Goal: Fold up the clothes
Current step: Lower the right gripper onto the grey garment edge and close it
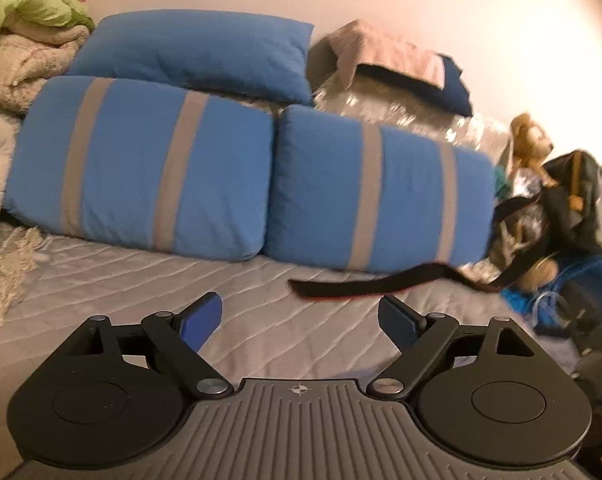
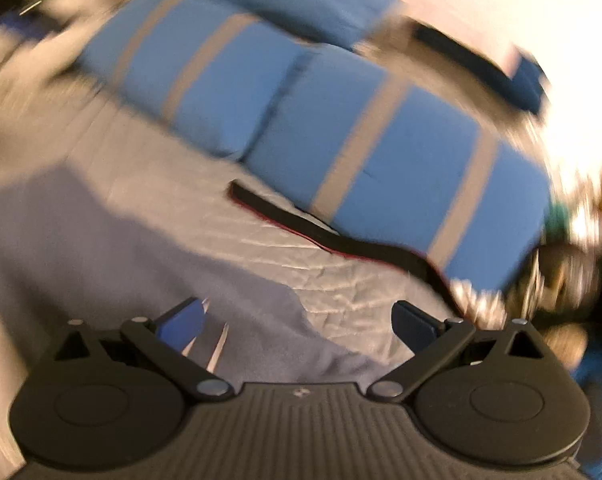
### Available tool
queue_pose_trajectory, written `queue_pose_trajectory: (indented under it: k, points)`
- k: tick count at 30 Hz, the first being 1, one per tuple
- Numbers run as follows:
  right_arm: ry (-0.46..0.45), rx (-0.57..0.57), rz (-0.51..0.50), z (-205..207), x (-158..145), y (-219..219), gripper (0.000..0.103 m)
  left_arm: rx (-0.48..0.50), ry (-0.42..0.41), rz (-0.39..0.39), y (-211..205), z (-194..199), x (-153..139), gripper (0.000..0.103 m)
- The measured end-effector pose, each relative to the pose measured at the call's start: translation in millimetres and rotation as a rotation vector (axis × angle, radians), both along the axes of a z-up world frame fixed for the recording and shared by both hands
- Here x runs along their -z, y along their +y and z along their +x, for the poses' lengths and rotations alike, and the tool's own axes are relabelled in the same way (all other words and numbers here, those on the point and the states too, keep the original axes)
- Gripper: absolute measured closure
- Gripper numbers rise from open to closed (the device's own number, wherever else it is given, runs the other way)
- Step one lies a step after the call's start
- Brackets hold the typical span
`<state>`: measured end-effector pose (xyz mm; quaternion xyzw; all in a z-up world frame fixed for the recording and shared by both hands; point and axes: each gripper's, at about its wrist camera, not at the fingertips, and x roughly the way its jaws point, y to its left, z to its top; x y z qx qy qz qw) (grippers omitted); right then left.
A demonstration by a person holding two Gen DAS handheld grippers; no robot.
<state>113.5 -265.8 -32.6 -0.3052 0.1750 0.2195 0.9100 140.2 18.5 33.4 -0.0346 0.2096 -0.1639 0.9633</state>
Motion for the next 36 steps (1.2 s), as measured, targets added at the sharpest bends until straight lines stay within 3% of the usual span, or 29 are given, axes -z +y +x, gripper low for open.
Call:
queue_pose_trajectory:
  k: [3,5,8,14,20,26,29,30,31,36]
  points:
    - [-0.071,-0.146,-0.215,-23,15,21,0.000,-0.021,0.042,-0.058,13,3,19,0.017]
    - [-0.097,-0.223,-0.328,-35,26,30,0.000,-0.019,0.077,-0.136,24,8,28,0.017]
    - [-0.106,-0.285,-0.437,-41,37,41,0.001,-0.025,0.121,-0.247,38,15,40,0.017]
    - [-0.089,-0.393,-0.593,-36,55,60,0.004,-0.037,0.119,-0.250,43,21,41,0.017]
    - [-0.086,-0.453,-0.668,-25,59,74,0.016,-0.055,0.157,-0.251,46,27,47,0.017]
    - [-0.006,-0.562,-0.701,-17,60,77,0.039,-0.055,0.166,-0.270,49,30,49,0.017]
    - [0.065,-0.613,-0.703,-16,58,75,0.063,-0.049,0.164,-0.246,46,30,51,0.017]
    - [0.089,-0.625,-0.702,-17,59,74,0.076,-0.049,0.163,-0.233,44,30,51,0.017]
    - [0.101,-0.634,-0.705,-19,60,72,0.095,-0.049,0.161,-0.219,44,30,52,0.017]
    - [-0.009,-0.631,-0.732,-34,60,62,0.099,-0.051,0.155,-0.197,42,29,53,0.017]
